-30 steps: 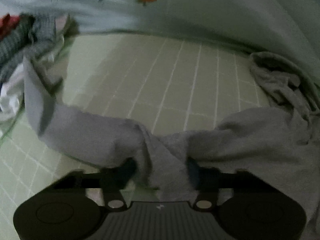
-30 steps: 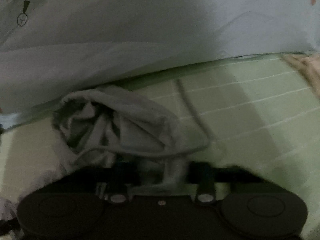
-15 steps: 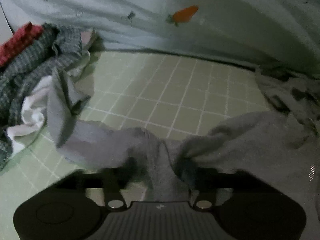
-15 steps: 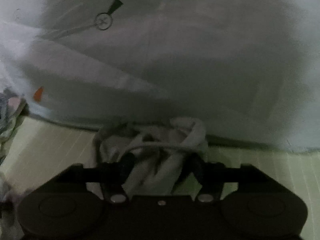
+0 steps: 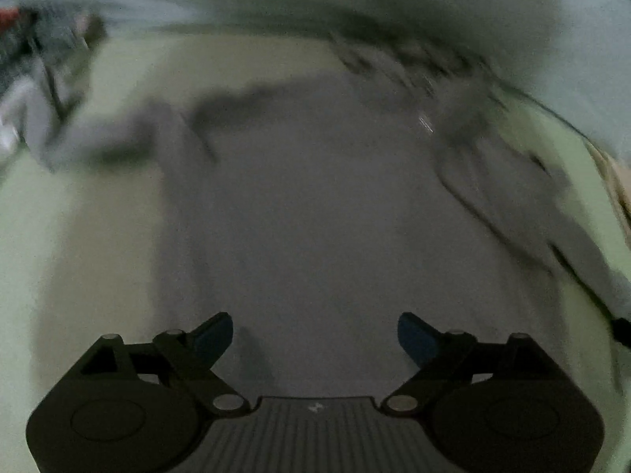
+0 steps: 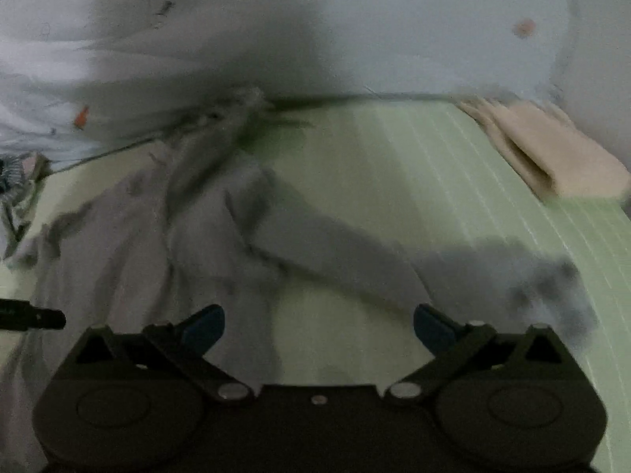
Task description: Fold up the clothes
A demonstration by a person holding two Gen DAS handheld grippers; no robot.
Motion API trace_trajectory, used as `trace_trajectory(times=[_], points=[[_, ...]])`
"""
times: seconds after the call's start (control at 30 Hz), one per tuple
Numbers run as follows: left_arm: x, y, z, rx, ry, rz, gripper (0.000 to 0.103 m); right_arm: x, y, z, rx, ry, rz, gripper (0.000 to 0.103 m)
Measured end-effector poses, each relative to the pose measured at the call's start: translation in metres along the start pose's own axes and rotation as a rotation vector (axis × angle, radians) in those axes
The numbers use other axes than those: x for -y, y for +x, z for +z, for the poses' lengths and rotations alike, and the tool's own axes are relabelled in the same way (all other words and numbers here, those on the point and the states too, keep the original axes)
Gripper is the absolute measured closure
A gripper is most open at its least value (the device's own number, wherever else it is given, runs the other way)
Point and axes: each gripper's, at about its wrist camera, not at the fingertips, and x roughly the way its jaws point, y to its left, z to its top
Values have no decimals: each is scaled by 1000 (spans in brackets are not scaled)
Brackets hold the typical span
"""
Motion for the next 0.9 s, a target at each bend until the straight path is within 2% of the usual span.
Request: trace_trajectory(times=[0.07,0.13,0.27,0.4,0.47,0.63,0.8,0.9], points=[[13,-2,-23,-44,7,-34,12,12,-9,-15,-19,59,-23,0],[21,-4,-42,-65,28,-28,12,22,-17,-24,-36,94,-24,0],[32,-1,-62,-58,48,15,7,34,-33,-35,-26,33,-61,0],[41,3,-57,-40,21,32,6,53,-42,-41,-12,14,-100,0],[43,10,-52,-45,23,37,0,65,-41,-41,-17,19,-110,0],[59,21,-47,-57,110,119,0,91,-24,-35,-21,71,-121,0],[65,30,-31,-55,126,121,0,78,4,-30,6,-133,-169,2],[67,33,-27,-51,127,123,0,71,16,-30,6,-194,-173,12]])
